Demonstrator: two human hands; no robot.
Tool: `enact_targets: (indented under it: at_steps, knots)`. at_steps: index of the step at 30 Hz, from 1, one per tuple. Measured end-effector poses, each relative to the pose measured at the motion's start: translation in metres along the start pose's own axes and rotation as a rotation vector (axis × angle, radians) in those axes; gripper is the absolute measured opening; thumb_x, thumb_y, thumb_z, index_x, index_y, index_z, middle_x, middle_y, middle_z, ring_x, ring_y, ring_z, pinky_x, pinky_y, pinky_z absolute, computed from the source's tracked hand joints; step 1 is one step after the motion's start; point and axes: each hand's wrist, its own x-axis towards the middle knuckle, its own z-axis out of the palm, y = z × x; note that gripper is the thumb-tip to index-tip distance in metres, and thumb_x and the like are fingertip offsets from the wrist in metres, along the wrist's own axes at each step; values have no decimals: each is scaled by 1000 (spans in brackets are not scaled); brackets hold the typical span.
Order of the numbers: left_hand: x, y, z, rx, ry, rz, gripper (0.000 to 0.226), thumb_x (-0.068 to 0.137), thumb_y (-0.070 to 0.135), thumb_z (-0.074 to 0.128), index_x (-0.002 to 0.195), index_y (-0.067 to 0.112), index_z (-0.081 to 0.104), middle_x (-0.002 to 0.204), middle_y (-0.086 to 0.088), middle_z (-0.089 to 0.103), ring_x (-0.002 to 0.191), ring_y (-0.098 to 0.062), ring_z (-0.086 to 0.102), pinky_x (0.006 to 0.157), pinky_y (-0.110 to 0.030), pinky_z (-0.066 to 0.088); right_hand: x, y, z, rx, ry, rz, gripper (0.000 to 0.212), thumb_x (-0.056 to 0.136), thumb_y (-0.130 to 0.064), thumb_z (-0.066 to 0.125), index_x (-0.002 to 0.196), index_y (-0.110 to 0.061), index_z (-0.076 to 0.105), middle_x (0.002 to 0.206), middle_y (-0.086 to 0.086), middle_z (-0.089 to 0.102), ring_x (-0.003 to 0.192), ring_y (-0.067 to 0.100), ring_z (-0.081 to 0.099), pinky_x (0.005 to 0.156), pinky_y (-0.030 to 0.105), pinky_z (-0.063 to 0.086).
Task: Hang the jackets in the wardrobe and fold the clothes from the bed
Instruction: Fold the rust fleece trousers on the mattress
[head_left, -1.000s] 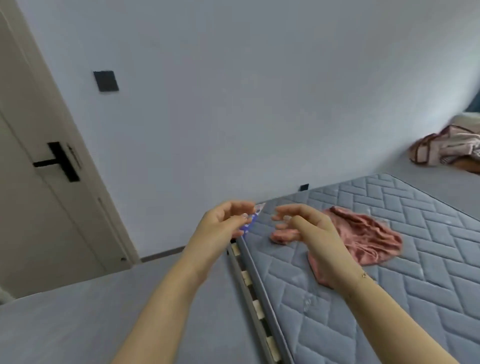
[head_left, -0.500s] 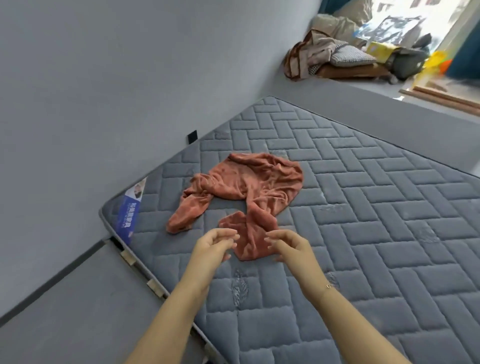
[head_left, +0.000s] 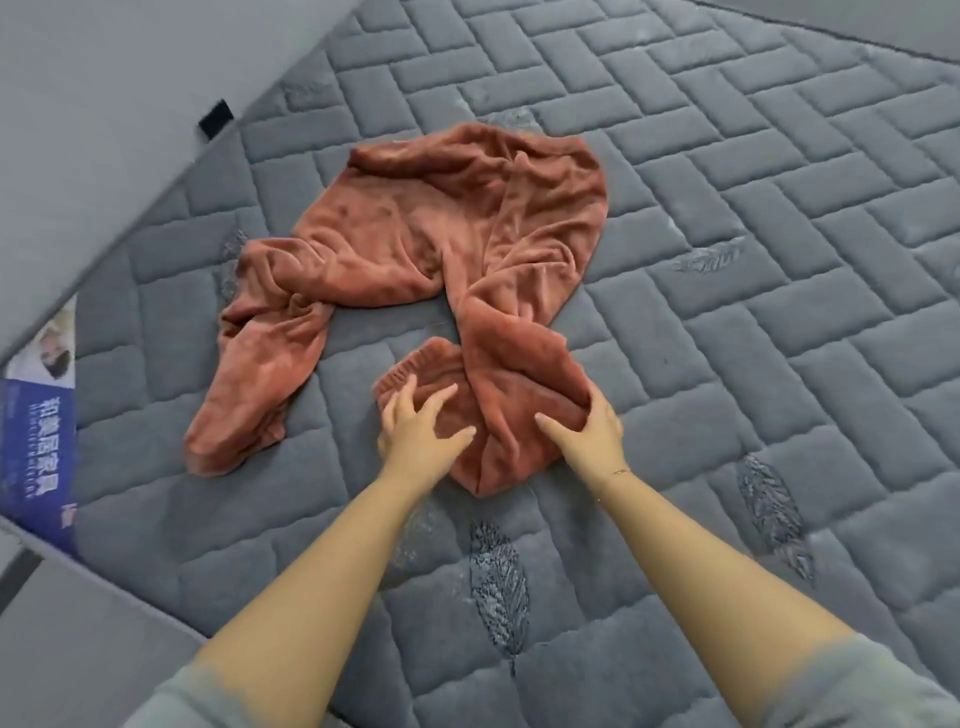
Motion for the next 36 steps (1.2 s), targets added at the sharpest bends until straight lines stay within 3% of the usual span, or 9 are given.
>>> enact_targets:
  at_steps: [3, 6, 10, 14, 19, 22, 26, 31, 36]
  knots:
    - [21, -7, 24, 86, -194, 95, 60, 88, 64, 52, 139, 32, 48, 154, 3, 36, 145, -21, 25, 117, -48, 22, 10, 13, 10, -84, -42, -54, 61, 81, -35, 76, 134, -15, 52, 114, 2, 64, 115, 24, 55, 101, 41, 43]
    - [25, -2, 33, -388, -200, -31, 50, 91, 56, 56, 126, 20, 57, 131, 3, 57, 120, -15, 54, 99, -32, 45, -10, 20, 14, -98, -154, -107, 21, 84, -20, 68, 105, -18, 70, 92, 3, 73, 91, 23, 66, 84, 42, 51]
    - [27, 12, 30, -868, -45, -269, 86, 84, 42, 72, 151, 24, 22, 127, 3, 54, 108, -11, 60, 89, -28, 51, -68, 42, 16, -155, -213, -146, 11, 80, -13, 64, 87, -10, 71, 79, 4, 66, 79, 22, 59, 74, 37, 46]
    - [-1, 22, 46, -685, -150, -188, 106, 80, 38, 78, 154, 30, 3, 131, 16, 46, 112, -4, 53, 103, -30, 41, -136, 66, 14, -291, -488, -260, 14, 78, -14, 59, 66, -12, 51, 71, 0, 45, 69, 19, 46, 65, 36, 36]
    - [-75, 2, 77, -461, -241, -82, 72, 83, 1, 67, 145, 26, 38, 133, 1, 57, 121, -16, 54, 101, -27, 40, -185, 106, -17, -233, -805, -96, 5, 82, -9, 56, 81, -10, 61, 85, 4, 64, 84, 24, 61, 78, 38, 52]
    - [-121, -19, 73, -221, -397, -22, 57, 79, 6, 63, 134, 19, 56, 119, 0, 65, 119, -21, 58, 98, -20, 40, -183, 121, -46, -13, -662, 143, 37, 87, 1, 56, 119, -13, 68, 109, 8, 70, 93, 14, 62, 85, 25, 50]
    - [-178, -59, 53, 276, -696, 19, 51, 82, 20, 55, 130, 38, 59, 131, 12, 55, 127, -7, 42, 107, -15, 25, -146, 117, -73, 240, -332, 322, 36, 93, -7, 62, 128, -5, 56, 116, 13, 64, 99, 14, 55, 86, 28, 45]
    - [-208, -63, 47, 388, -351, -111, 86, 68, 46, 70, 144, 45, 30, 145, 8, 26, 135, -20, 27, 109, -40, 30, -99, 91, -66, 506, -155, 464, 53, 90, -26, 68, 133, -16, 38, 104, -5, 58, 103, 16, 59, 94, 39, 48]
    - [-201, -31, 87, 227, -103, 154, 89, 67, 54, 72, 145, 39, 32, 151, 12, 26, 140, -16, 26, 110, -40, 28, -41, 72, -54, 762, -43, 496, 66, 84, -24, 77, 136, -6, 40, 122, 12, 63, 102, 23, 66, 76, 37, 57]
